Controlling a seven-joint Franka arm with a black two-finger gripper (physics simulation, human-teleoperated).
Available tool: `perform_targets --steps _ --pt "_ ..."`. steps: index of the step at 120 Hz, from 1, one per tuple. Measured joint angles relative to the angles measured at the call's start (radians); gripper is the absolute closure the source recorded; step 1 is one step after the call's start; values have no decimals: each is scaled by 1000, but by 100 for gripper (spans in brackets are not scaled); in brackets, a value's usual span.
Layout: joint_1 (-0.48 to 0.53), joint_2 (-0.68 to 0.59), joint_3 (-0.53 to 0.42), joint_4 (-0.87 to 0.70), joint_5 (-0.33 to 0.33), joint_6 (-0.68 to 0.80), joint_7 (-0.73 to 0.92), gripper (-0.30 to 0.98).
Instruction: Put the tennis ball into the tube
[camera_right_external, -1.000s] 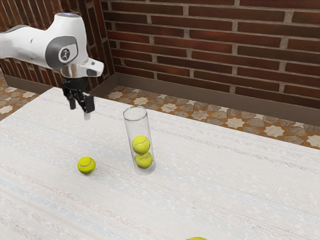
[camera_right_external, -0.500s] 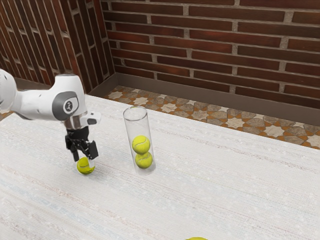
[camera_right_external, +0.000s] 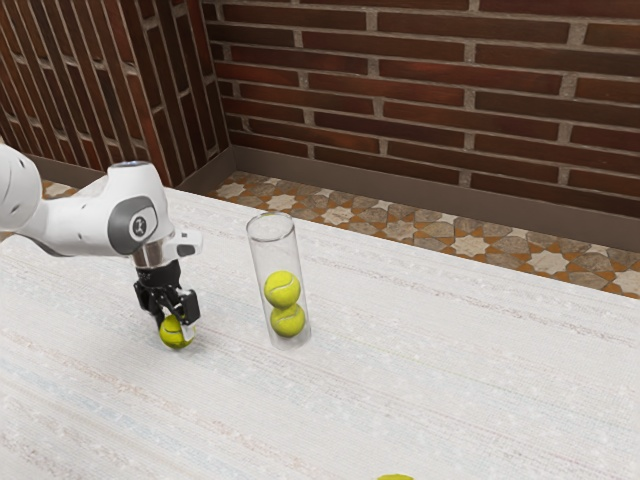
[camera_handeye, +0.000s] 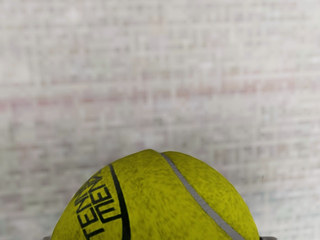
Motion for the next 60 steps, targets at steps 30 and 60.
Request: perform_targets --steps 30,60 --pt "0 16 0 2 3 12 -13 26" --pt "-3 -164 -49 3 7 10 -30 34"
